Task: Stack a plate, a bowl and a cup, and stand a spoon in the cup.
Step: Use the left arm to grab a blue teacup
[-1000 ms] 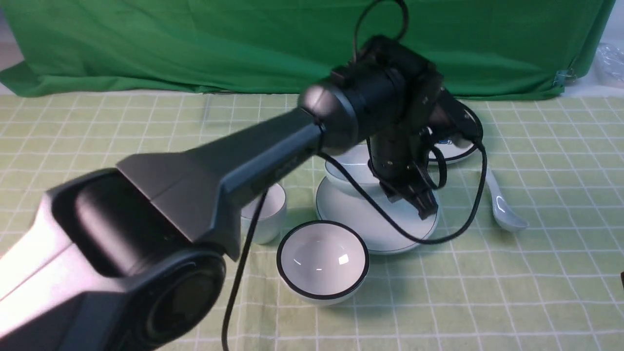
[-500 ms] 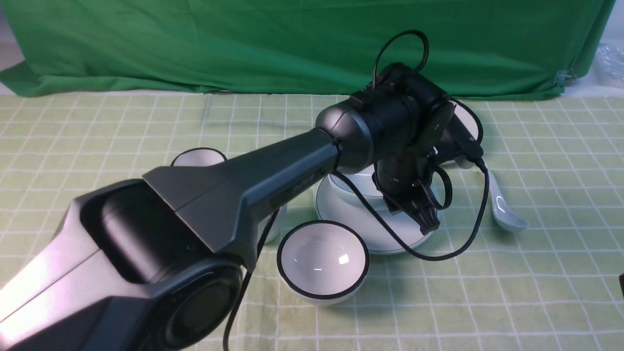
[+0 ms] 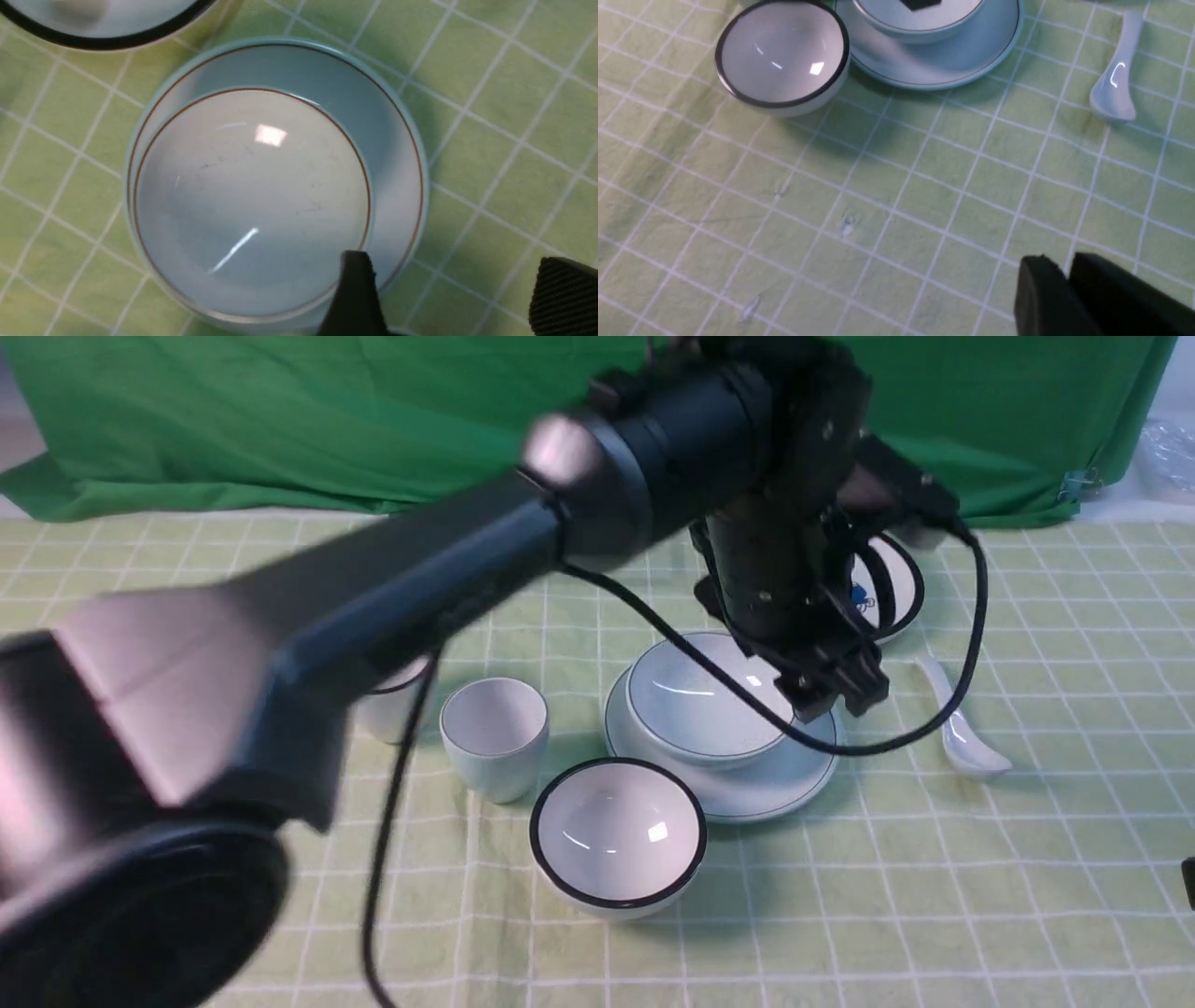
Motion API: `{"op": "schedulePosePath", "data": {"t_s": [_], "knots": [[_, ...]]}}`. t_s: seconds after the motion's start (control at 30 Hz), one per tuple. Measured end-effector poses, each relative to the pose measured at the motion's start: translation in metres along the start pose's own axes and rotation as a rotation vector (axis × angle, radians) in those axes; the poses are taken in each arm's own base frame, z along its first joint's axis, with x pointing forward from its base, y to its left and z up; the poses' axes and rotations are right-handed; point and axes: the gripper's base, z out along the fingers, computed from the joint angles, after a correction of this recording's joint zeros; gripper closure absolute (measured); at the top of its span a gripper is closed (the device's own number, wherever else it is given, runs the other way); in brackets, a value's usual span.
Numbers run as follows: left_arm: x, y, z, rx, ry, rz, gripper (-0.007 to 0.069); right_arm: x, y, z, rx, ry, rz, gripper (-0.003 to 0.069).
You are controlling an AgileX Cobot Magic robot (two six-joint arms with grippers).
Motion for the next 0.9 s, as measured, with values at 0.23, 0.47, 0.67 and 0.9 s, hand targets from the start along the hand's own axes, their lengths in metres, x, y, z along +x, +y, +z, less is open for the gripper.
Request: {"op": "schedulePosePath", "data": {"t_s": [0.23, 0.47, 0.67, 0.9], "knots": [[0.098, 0.011, -0.042, 0.01, 0.17, 0.045, 0.0435, 0.0, 0.0, 0.0, 0.0, -0.003, 0.001, 0.0535], [0.137, 0.047, -0.015, -0.032, 0.153, 0.052, 0.0335, -0.001, 0.0, 0.0, 0.0, -0.01, 0.002, 0.0533], [0.14, 0.064, 0.015, -0.044, 0.151, 0.026, 0.0207, -0.002, 0.0, 0.0, 0.002, -0.018, 0.002, 0.0526], [0.144, 0.071, 0.051, -0.059, 0.198, 0.052, 0.0305, -0.002, 0.0, 0.0, 0.002, -0.018, 0.002, 0.0521]]}}
